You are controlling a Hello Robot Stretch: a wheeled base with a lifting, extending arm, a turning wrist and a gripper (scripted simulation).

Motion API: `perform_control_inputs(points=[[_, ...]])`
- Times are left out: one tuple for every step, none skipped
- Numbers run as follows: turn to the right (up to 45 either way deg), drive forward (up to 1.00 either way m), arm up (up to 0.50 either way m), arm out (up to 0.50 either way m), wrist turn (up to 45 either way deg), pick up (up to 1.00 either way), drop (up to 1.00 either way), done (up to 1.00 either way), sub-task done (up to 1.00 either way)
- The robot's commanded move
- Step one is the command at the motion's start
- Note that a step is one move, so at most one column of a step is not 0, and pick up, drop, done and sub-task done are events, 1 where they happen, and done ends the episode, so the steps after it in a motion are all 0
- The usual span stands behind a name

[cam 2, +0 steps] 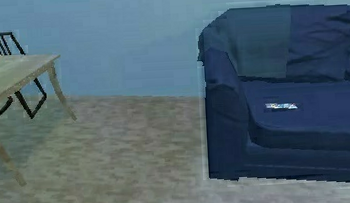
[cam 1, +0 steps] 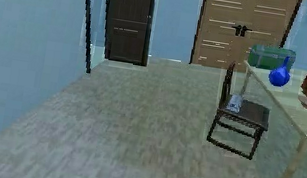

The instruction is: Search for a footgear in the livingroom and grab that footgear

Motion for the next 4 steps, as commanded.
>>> perform_control_inputs(points=[[3.0,0.0,0.0,0.0,0.0,0.0,0.0,0.0,0.0],[0.0,0.1,0.0,0.0,0.0,0.0,0.0,0.0,0.0],[-39.0,0.0,0.0,0.0,0.0,0.0,0.0,0.0,0.0],[0.0,0.15,0.0,0.0,0.0,0.0,0.0,0.0,0.0]])
